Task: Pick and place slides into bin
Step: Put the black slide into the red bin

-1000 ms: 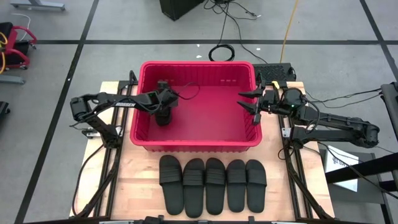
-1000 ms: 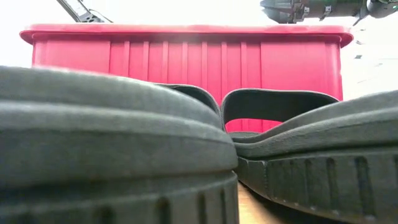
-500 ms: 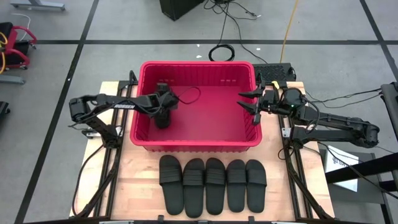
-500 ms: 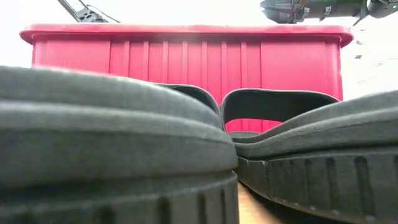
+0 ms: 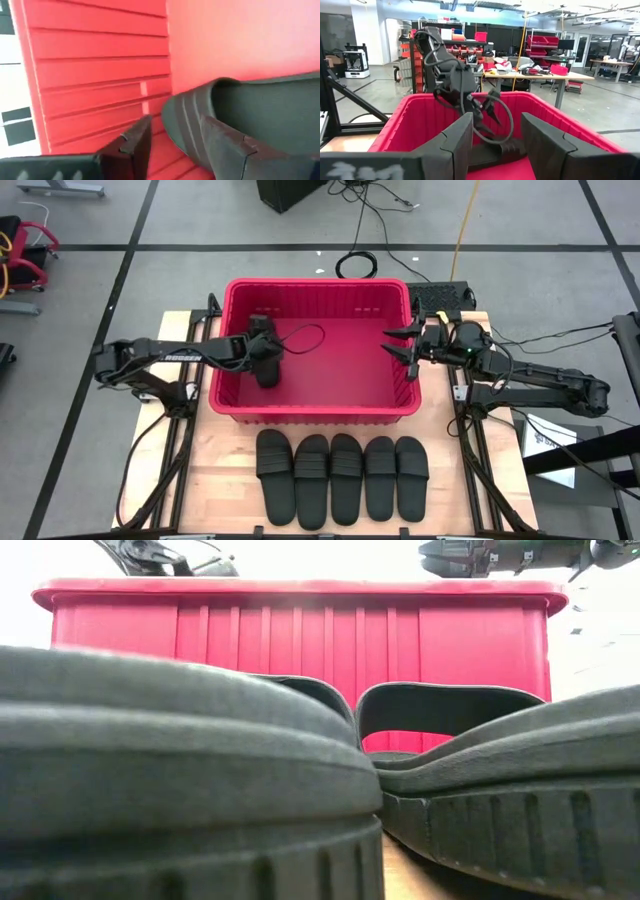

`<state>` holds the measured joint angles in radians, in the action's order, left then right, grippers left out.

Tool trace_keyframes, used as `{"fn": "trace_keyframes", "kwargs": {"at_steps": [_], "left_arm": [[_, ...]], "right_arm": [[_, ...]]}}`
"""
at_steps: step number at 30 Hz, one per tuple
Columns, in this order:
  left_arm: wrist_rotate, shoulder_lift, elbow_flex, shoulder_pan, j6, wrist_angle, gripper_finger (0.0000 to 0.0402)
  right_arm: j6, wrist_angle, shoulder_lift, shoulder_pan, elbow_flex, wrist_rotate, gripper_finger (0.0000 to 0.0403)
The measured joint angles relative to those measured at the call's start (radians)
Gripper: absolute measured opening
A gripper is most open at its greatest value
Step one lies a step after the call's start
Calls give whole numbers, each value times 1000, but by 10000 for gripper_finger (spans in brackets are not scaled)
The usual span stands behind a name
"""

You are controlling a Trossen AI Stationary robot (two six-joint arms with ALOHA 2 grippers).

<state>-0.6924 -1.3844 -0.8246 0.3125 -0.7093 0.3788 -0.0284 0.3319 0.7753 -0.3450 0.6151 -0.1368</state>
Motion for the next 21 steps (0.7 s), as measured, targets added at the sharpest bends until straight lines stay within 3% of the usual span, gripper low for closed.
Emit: {"fn": "trace_keyframes", "kwargs": {"at_steps": [6,11,21], "left_arm": [[-3,46,2,-6,50,75,171],[135,44,2,-5,75,90,171],[206,19,2,72,84,70,171]], "right_arm": [[8,-4,0,0,0,-3,155],[9,-3,0,9,0,-25,155],[1,-2,0,50,0,-25,155]]}}
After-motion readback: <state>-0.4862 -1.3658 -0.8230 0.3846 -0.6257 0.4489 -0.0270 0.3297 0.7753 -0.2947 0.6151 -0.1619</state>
